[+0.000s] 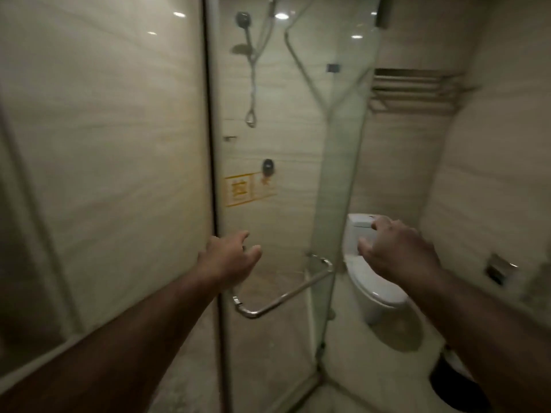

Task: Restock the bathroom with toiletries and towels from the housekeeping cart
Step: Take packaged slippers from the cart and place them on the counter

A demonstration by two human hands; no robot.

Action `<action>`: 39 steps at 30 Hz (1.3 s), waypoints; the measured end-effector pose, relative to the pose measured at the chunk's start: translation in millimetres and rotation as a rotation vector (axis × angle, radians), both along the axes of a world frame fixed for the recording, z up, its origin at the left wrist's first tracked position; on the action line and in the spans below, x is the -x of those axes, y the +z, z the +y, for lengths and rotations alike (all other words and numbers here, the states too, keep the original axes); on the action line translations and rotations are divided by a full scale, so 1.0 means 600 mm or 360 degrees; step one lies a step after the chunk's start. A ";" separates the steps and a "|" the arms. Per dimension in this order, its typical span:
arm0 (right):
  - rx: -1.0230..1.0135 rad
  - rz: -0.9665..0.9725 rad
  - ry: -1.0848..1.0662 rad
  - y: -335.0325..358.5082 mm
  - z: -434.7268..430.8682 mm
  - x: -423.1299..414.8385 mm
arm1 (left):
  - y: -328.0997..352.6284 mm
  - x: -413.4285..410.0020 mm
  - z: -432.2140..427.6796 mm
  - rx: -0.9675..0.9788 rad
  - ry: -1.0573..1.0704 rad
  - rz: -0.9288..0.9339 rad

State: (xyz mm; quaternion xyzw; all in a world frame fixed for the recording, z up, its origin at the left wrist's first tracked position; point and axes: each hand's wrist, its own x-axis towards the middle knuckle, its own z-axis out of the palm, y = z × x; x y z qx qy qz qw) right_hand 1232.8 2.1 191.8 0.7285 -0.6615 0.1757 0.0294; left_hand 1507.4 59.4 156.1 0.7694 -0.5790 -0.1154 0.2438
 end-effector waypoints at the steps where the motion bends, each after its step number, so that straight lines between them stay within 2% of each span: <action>1: -0.0031 0.0051 -0.0099 -0.003 -0.008 0.028 | -0.006 0.021 -0.040 -0.0010 -0.0084 -0.0021; 5: -0.0107 0.0256 -0.0422 0.009 -0.044 0.125 | -0.007 0.123 -0.170 0.0019 -0.0454 -0.0114; 11: -0.0093 0.0376 -0.0751 0.025 -0.057 0.246 | -0.030 0.267 -0.301 0.0051 -0.0839 -0.0174; 15: -0.0164 0.0392 -0.0983 0.020 -0.018 0.336 | -0.052 0.373 -0.344 0.0037 -0.1021 -0.0214; 24: -0.0297 0.0312 -0.1636 0.001 0.131 0.589 | -0.046 0.709 -0.329 0.0081 -0.1604 -0.0354; 28: -0.0301 0.0279 -0.1806 -0.004 0.188 0.696 | -0.044 0.860 -0.308 0.0128 -0.1774 -0.0400; 35: -0.0263 0.0137 -0.1958 0.018 0.266 0.903 | -0.006 1.116 -0.252 0.0261 -0.1967 -0.0506; 39: -0.0197 0.0044 -0.1910 0.023 0.287 1.000 | 0.011 1.232 -0.222 0.0332 -0.2076 -0.0487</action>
